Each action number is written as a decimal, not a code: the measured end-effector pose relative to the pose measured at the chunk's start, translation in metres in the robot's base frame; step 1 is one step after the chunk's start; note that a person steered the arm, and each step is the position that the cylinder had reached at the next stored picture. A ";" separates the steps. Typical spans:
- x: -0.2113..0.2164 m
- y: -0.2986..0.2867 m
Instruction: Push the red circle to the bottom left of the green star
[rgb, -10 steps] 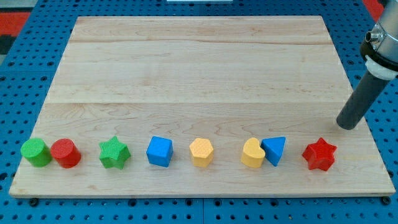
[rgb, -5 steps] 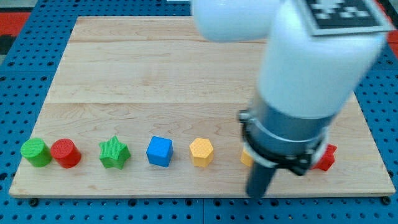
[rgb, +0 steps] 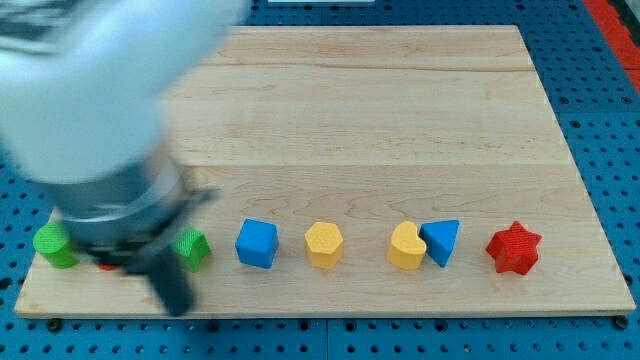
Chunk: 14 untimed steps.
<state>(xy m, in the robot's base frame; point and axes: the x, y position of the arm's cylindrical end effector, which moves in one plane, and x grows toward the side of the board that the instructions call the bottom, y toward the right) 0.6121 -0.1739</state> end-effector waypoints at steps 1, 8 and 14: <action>-0.024 -0.063; -0.133 0.003; -0.043 -0.076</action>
<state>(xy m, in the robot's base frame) 0.5689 -0.2501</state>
